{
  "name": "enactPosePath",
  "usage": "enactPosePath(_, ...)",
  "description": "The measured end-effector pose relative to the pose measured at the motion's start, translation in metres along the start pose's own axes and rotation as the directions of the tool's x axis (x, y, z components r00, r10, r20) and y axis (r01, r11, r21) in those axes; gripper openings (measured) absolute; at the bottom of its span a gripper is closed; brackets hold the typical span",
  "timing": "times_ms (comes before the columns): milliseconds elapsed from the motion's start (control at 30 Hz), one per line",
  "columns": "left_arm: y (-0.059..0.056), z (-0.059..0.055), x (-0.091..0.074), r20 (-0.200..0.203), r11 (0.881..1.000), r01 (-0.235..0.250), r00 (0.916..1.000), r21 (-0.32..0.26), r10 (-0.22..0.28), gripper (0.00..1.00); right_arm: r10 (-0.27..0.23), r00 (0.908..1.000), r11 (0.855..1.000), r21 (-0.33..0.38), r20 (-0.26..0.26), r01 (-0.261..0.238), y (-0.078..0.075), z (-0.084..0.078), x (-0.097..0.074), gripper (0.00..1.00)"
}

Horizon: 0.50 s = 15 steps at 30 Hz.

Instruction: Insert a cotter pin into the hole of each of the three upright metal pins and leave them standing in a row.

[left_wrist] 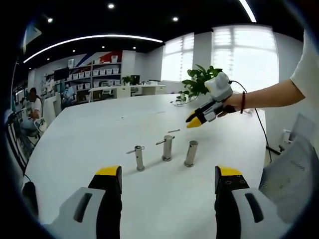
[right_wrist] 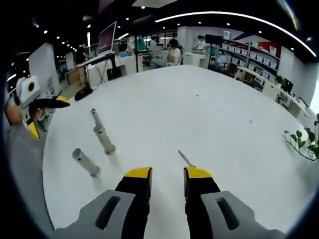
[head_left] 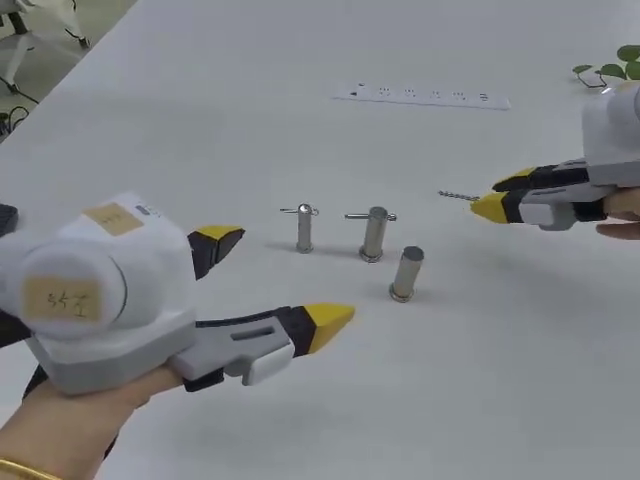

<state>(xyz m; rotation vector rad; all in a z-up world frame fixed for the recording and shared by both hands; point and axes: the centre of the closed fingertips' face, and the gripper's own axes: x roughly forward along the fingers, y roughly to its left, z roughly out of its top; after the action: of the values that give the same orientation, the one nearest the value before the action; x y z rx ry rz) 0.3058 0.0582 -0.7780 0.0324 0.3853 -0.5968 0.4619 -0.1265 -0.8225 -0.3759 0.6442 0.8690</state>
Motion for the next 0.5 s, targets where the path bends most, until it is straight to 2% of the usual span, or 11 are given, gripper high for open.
enactPosePath(100, 0.001, -0.001, 0.0, -0.002, 1.0, -0.002, 1.0, 0.001, 0.002, 0.75, 0.001, 1.0, 1.0, -0.027, 0.0, -0.001, -0.006, 0.002, 0.007, 0.24)
enactPosePath(133, 0.001, -0.001, 0.0, -0.003, 1.0, -0.002, 1.0, 0.0, 0.002, 0.75, -0.001, 0.9999, 1.0, -0.03, -0.015, 0.0, -0.014, 0.001, 0.013, 0.24)
enactPosePath(233, 0.003, -0.003, 0.001, -0.007, 1.0, -0.007, 1.0, 0.004, 0.007, 0.75, -0.003, 0.9988, 0.998, -0.055, -0.05, 0.0, -0.021, -0.003, 0.021, 0.23)
enactPosePath(500, 0.007, -0.003, 0.0, -0.004, 1.0, -0.019, 0.9998, -0.003, 0.019, 0.75, 0.004, 0.9932, 0.997, -0.081, -0.116, -0.013, -0.031, -0.01, 0.035, 0.21)
